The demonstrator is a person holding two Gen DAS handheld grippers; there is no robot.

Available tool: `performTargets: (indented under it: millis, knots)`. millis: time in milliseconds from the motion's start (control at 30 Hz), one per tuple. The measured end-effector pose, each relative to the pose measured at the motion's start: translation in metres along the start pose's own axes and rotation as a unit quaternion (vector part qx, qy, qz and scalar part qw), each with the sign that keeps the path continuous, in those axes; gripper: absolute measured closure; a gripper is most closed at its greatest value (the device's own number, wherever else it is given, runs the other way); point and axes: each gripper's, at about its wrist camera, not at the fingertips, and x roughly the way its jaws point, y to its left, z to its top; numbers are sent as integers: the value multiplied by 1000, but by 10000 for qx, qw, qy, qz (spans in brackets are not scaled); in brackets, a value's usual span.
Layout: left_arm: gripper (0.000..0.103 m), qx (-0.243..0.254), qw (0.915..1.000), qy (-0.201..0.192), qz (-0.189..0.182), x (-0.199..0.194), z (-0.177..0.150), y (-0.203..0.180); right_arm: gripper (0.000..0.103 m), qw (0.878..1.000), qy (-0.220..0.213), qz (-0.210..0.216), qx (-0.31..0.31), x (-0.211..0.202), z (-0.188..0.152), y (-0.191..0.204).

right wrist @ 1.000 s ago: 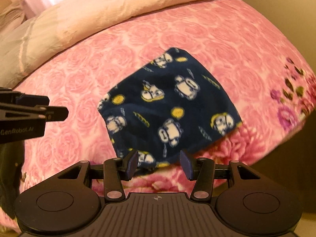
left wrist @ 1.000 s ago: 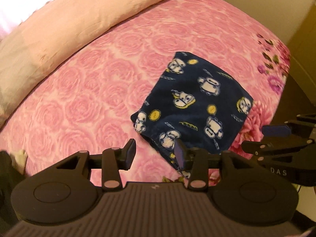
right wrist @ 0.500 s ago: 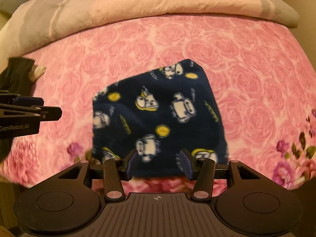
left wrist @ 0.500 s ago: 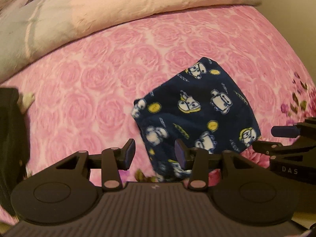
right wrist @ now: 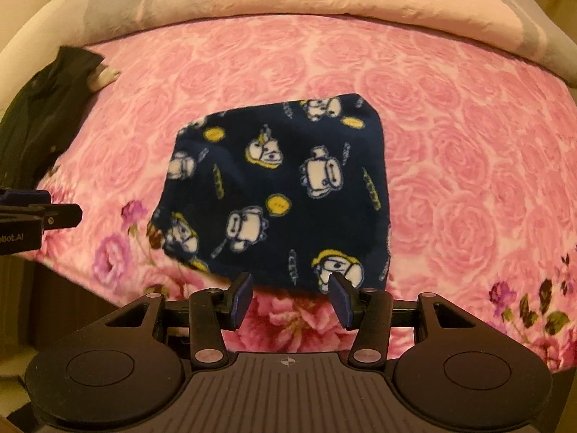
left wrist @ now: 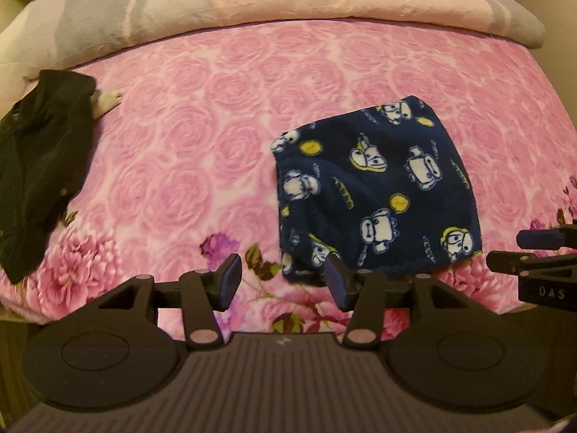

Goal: Fold clothes
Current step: 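Grasp the bundle's edge with the right gripper while the left gripper grasps beside it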

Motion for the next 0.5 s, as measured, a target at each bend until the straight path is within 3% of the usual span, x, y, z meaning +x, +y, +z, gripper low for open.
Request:
performTargets:
  millis: [233, 500]
  knots:
    - [53, -139, 9999, 27, 59, -5, -13, -9, 53, 9996, 62, 107, -236, -1, -15, -4]
    - [53, -94, 9998, 139, 49, 2, -16, -18, 53, 9998, 193, 77, -25, 4, -30, -21]
